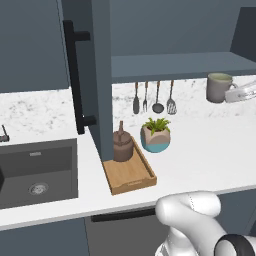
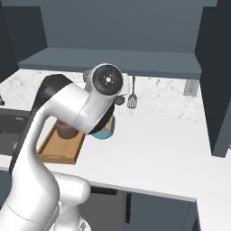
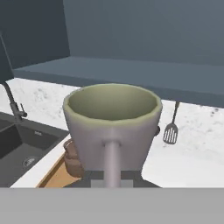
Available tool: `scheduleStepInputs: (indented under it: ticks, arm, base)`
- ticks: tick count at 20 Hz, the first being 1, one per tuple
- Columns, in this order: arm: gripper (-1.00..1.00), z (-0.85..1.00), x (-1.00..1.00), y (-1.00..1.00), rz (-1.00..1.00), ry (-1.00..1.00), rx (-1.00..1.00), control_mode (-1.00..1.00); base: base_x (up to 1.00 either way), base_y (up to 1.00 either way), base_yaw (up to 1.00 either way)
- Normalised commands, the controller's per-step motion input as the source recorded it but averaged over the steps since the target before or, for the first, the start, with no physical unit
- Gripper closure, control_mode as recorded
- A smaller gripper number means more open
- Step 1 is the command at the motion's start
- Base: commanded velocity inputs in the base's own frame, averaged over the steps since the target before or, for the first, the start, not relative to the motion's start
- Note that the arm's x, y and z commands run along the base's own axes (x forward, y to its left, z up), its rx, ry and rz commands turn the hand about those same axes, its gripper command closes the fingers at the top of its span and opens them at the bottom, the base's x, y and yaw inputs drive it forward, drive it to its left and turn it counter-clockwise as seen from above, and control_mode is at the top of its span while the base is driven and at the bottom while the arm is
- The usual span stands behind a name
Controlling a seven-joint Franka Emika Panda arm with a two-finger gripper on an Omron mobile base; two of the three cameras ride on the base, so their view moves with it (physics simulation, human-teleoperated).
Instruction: Pick the kettle from the counter and place it on the tray. Then pick the mug from the cabinet and place it on the tray. Then close the cabinet doors.
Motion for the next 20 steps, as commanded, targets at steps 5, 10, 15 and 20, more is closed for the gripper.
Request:
scheduleStepInputs:
  ticks: [5,10,15,20]
  arm:
    - [1.00,-0.76,-0.24,0.64,0.27,0.11,0.00,-1.00]
    - [1.00,-0.94,0.04,0.82,0.19,0.21,0.00,-1.00]
    - [1.00,-0.87,0.54,0.71,0.09,0.27,0.00,-1.00]
    - [1.00,-0.93,0.55,0.49,0.11,0.31,0.05,-1.00]
  base:
    - [0.00,0.00,0.00]
    - [0.00,0.00,0.00]
    - [0.00,0.00,0.00]
    - [0.00,0.00,0.00]
